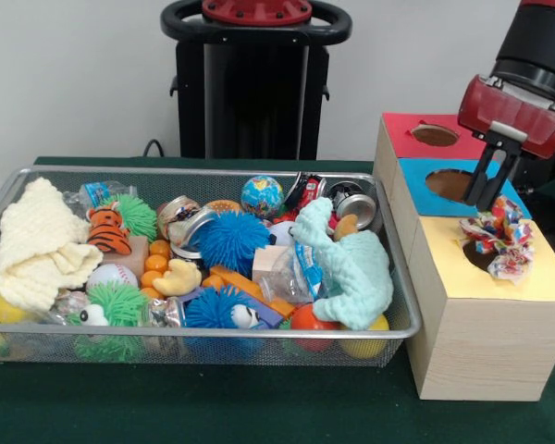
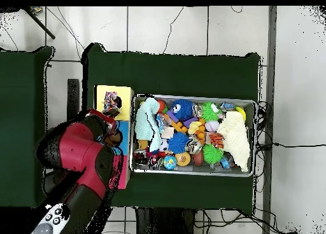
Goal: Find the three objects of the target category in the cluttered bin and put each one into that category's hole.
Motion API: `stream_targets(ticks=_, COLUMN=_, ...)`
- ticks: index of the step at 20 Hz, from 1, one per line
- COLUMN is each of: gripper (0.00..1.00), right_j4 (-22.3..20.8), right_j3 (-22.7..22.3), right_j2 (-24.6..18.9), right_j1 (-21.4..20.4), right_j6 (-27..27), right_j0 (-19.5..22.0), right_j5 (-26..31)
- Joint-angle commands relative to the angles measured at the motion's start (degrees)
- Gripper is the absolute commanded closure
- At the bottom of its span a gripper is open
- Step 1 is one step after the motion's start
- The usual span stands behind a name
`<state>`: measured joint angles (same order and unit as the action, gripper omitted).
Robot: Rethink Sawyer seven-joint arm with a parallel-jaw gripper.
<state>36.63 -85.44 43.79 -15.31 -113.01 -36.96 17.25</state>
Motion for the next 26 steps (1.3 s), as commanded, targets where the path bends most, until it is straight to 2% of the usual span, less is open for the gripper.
stream_targets(ticks=1, gripper=1.00, right_j4=1.89, right_j3=1.03, right_j2=-9.29, right_j1=3.15, right_j6=-14.46, right_j0=1.09, right_j5=-2.87)
stream_targets(ticks=10, gripper=1.00, right_j4=1.79, right_j3=1.00, right_j2=-11.95, right_j1=2.84, right_j6=-13.65, right_j0=1.20, right_j5=-2.77)
stream_targets(ticks=17, gripper=1.00, right_j4=1.75, right_j3=1.15, right_j2=-13.79, right_j1=2.60, right_j6=-13.19, right_j0=1.78, right_j5=-4.15)
stream_targets(ticks=21, gripper=1.00, right_j4=1.52, right_j3=1.11, right_j2=-16.22, right_j1=1.72, right_j6=-12.33, right_j0=2.89, right_j5=-5.99)
stream_targets(ticks=26, gripper=1.00, right_j4=1.71, right_j3=2.13, right_j2=-16.07, right_j1=2.18, right_j6=-12.62, right_j0=2.91, right_j5=-6.06)
